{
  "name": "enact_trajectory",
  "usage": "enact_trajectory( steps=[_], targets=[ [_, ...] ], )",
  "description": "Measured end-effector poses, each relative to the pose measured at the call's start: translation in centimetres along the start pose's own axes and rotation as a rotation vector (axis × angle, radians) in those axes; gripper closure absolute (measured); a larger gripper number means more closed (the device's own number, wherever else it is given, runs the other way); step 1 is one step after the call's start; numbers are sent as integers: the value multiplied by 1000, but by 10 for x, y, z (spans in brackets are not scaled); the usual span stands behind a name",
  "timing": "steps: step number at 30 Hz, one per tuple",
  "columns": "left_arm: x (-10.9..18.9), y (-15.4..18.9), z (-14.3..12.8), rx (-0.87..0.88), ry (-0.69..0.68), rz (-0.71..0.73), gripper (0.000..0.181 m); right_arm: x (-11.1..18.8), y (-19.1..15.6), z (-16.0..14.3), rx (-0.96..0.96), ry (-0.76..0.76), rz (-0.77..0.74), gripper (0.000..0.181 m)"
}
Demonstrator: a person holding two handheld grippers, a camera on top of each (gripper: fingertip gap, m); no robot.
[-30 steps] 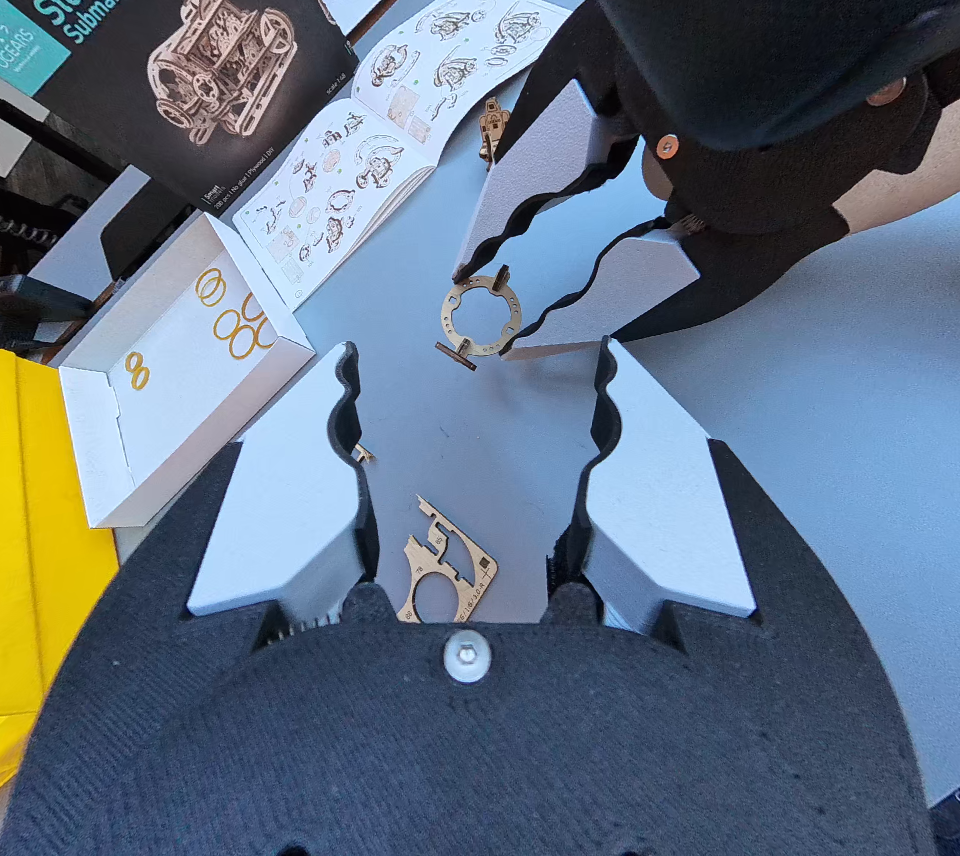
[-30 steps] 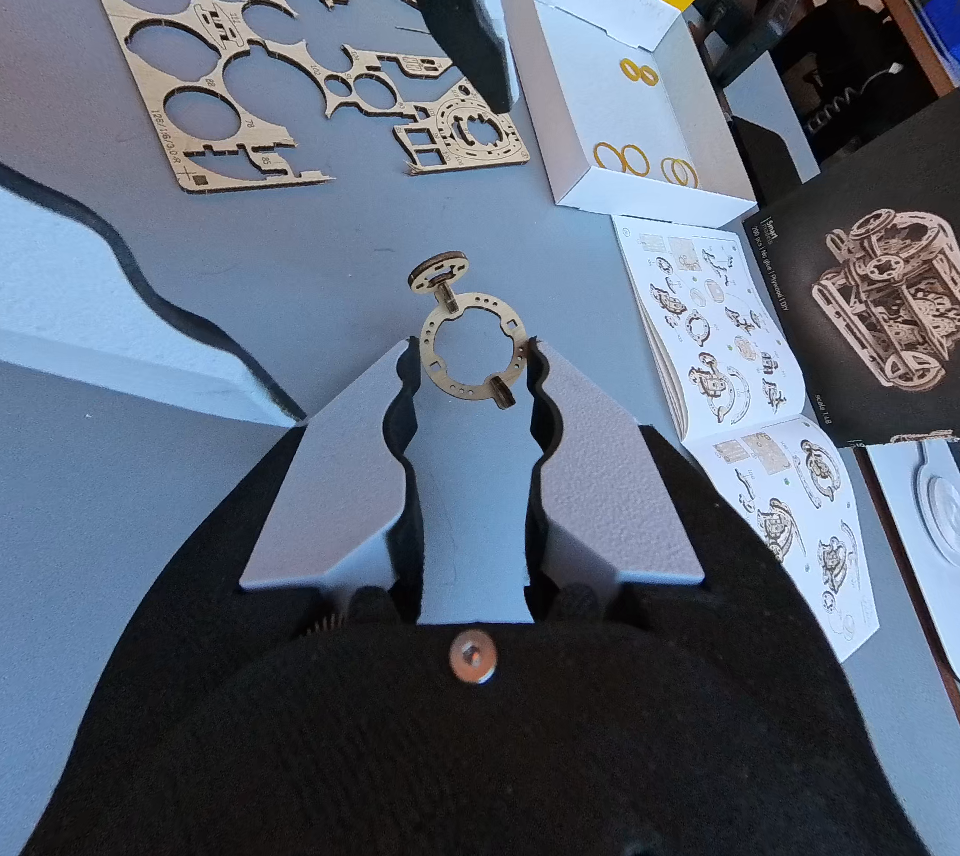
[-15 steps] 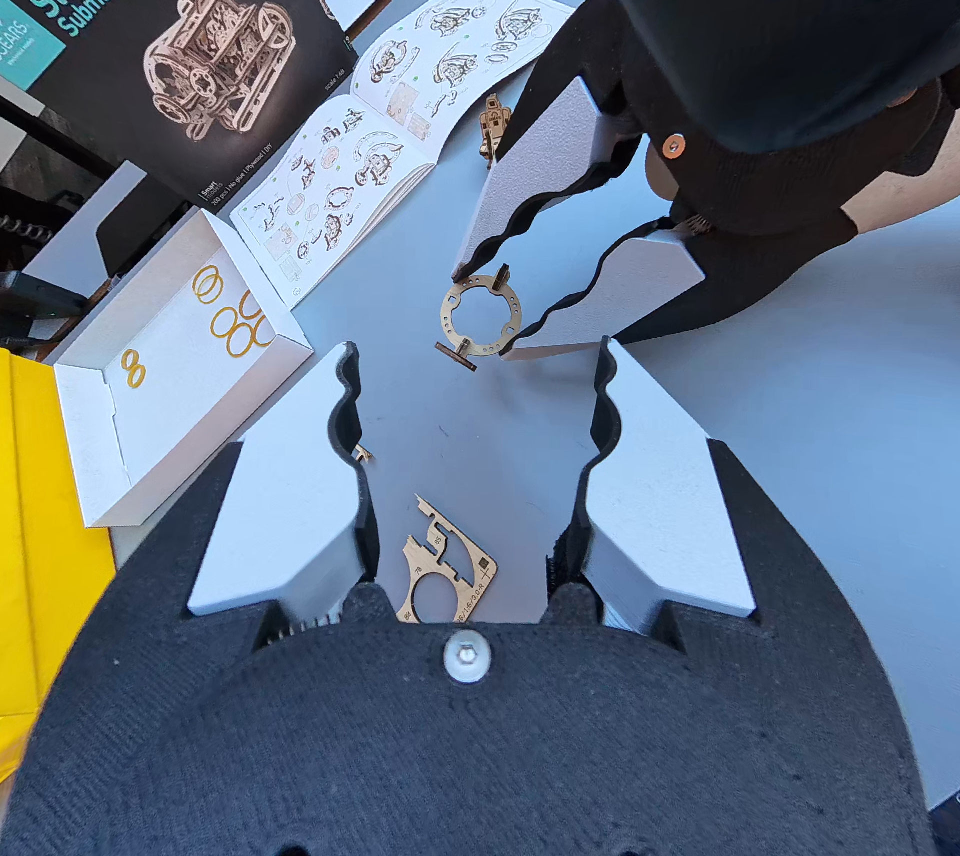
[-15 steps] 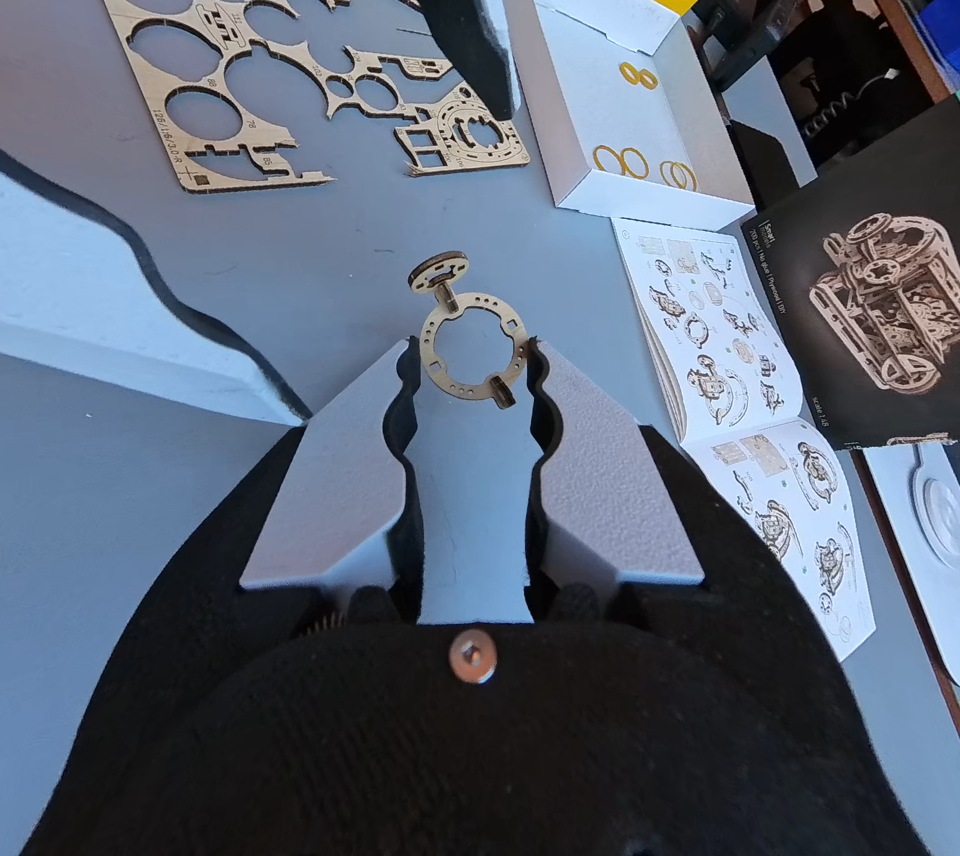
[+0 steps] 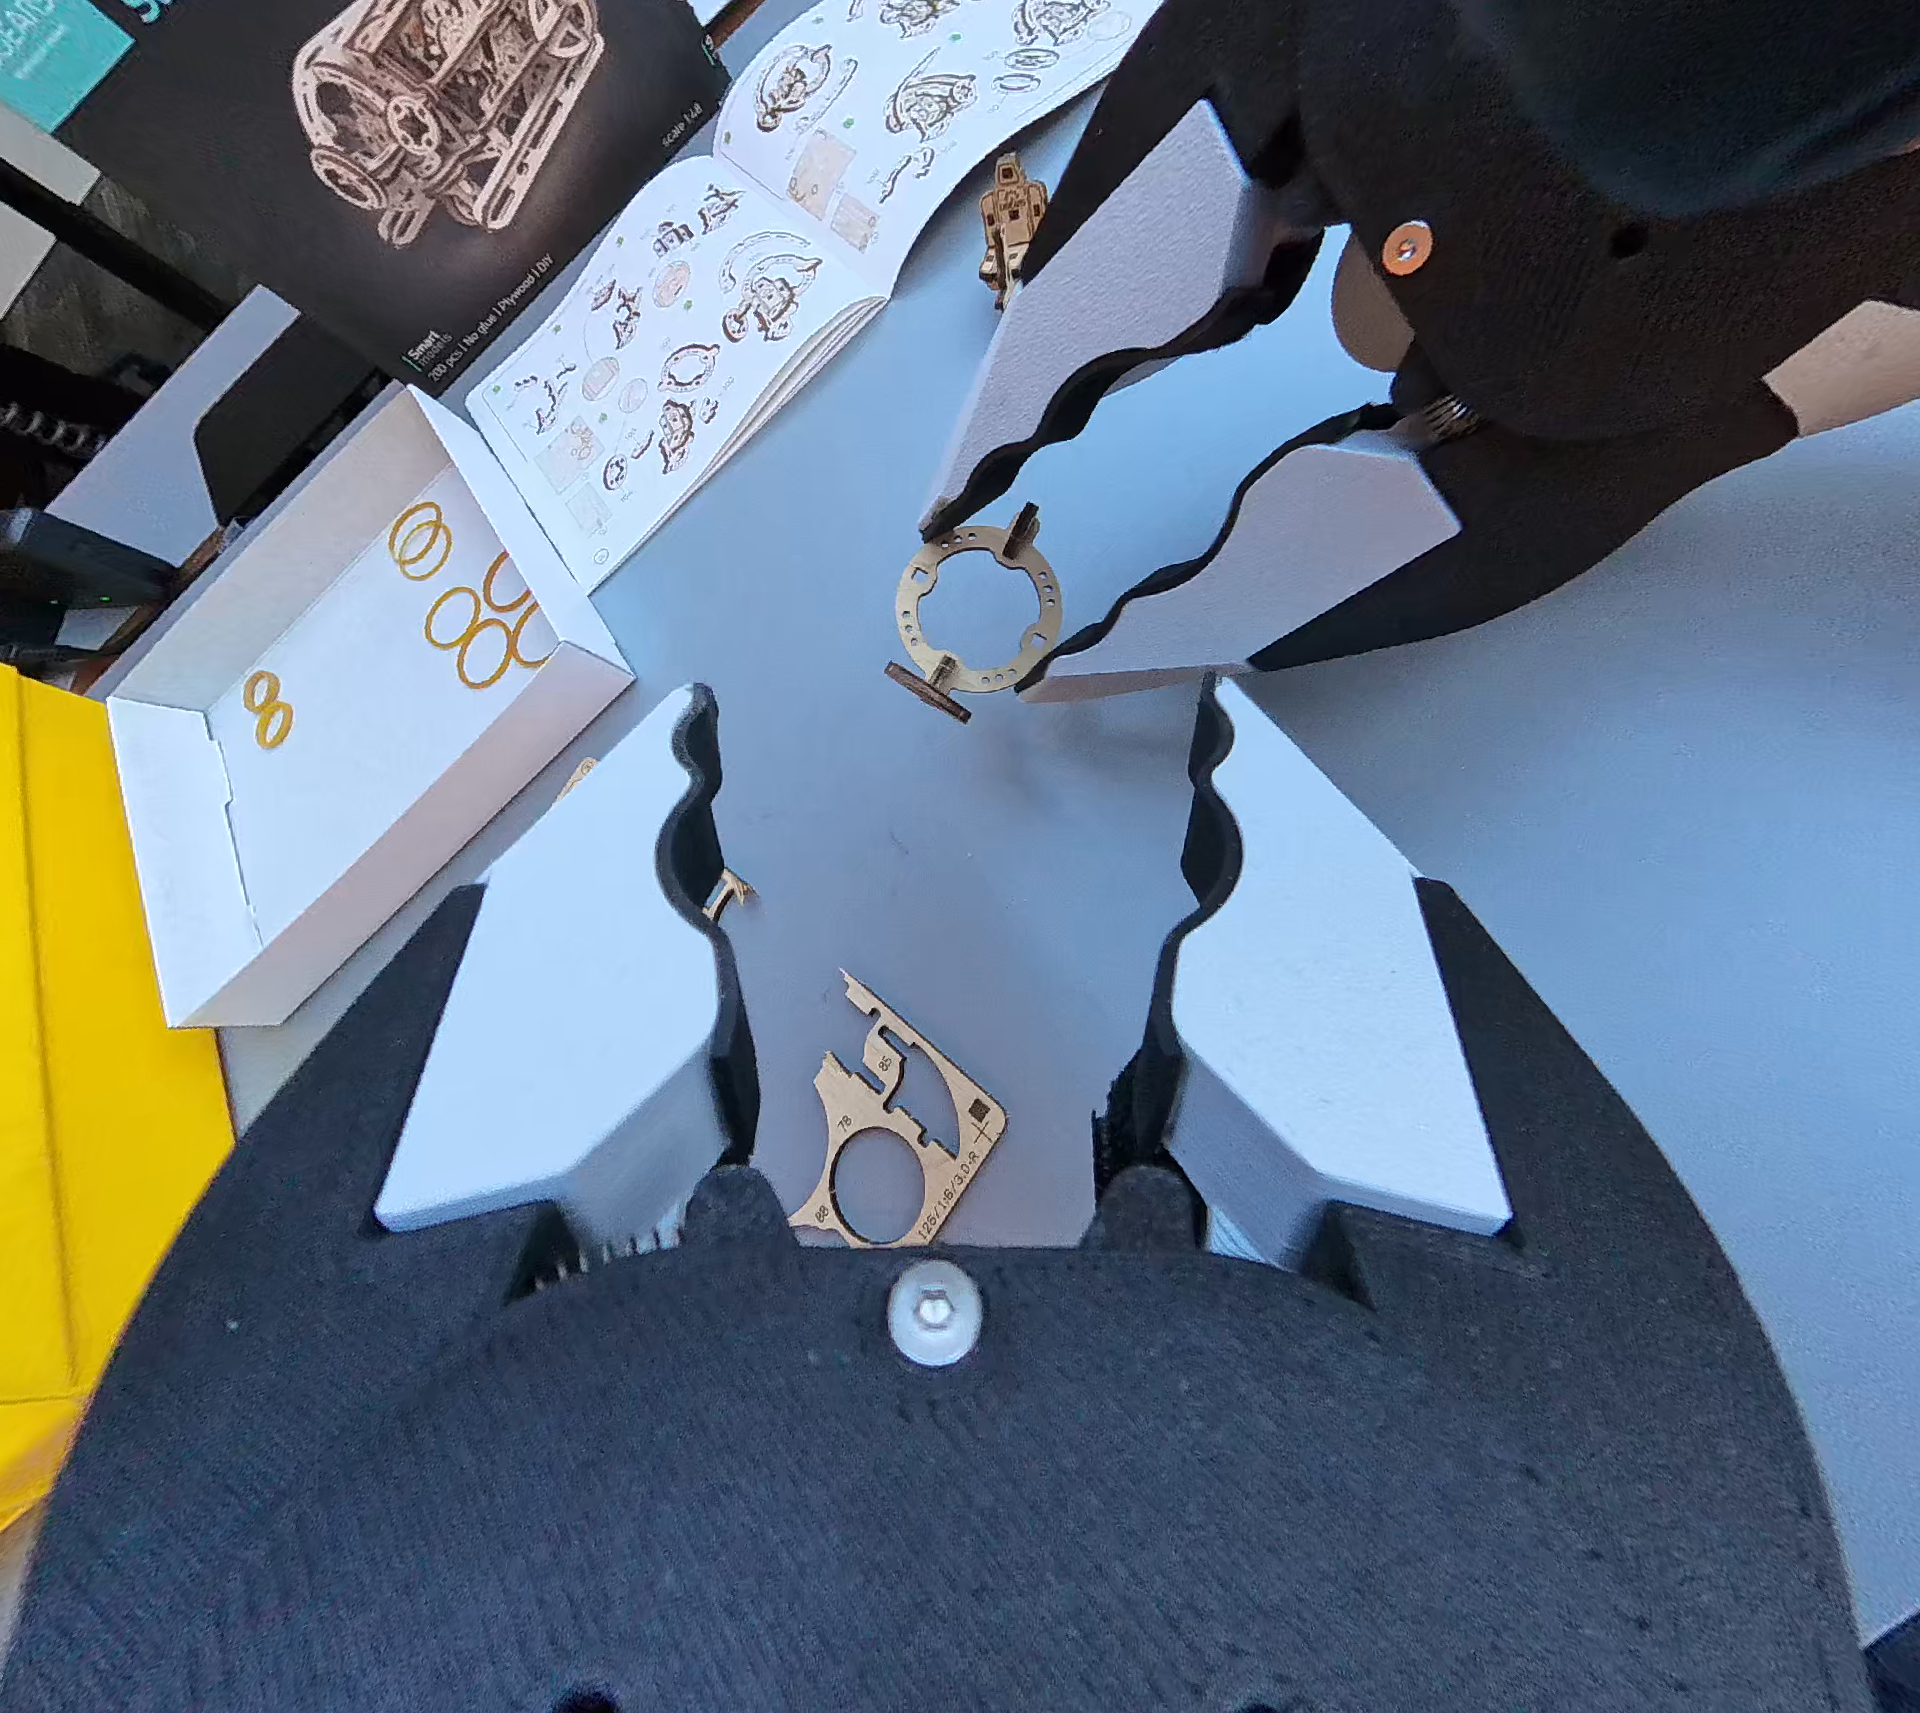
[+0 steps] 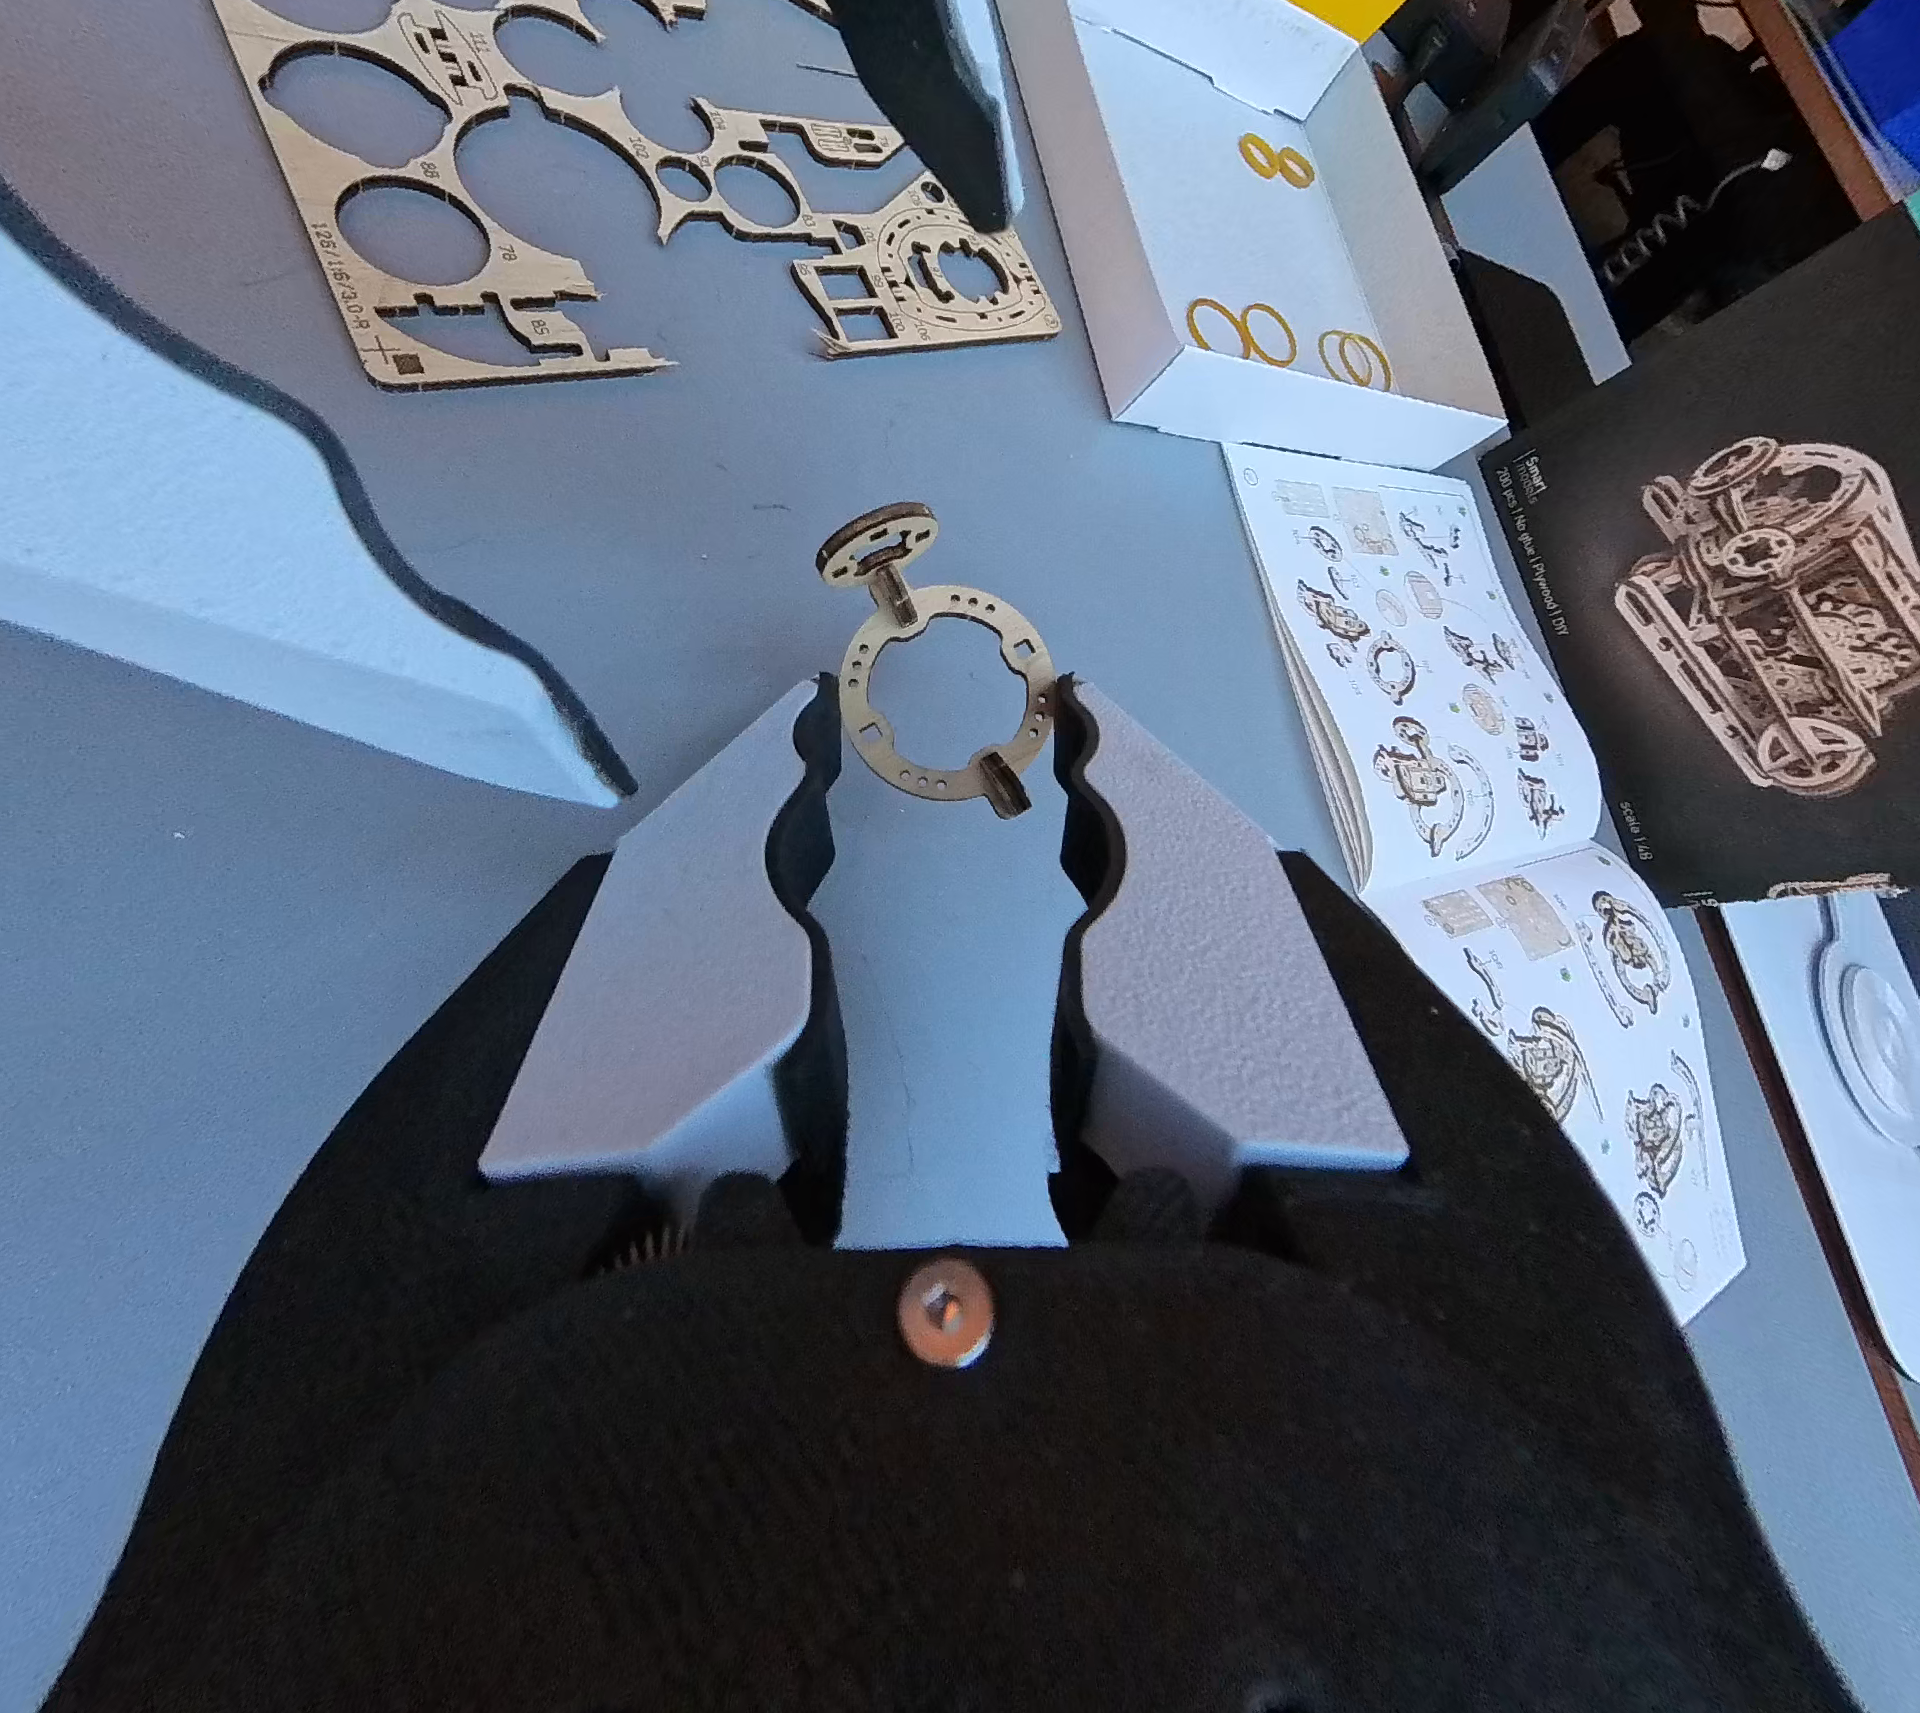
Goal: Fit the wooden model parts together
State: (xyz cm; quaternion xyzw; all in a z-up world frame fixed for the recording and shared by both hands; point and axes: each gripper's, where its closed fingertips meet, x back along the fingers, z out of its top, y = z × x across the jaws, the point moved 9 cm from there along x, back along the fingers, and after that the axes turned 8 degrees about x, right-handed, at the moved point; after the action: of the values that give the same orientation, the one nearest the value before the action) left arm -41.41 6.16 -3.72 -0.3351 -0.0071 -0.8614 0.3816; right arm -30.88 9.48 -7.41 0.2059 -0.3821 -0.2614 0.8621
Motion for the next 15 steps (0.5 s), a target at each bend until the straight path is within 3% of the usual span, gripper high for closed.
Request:
enact_trajectory(
  steps=[1,6,15],
  targets=[
    [0,-1,-1,5,2,3,91,0,0,0,1,-1,0,141],
    [7,-13,-15,83,18,-19,91,-1,-1,0,8,-12,-4,141],
    [41,-54,-67,254,9,-113,96,-6,-4,1,9,-49,7,141]
  ],
)
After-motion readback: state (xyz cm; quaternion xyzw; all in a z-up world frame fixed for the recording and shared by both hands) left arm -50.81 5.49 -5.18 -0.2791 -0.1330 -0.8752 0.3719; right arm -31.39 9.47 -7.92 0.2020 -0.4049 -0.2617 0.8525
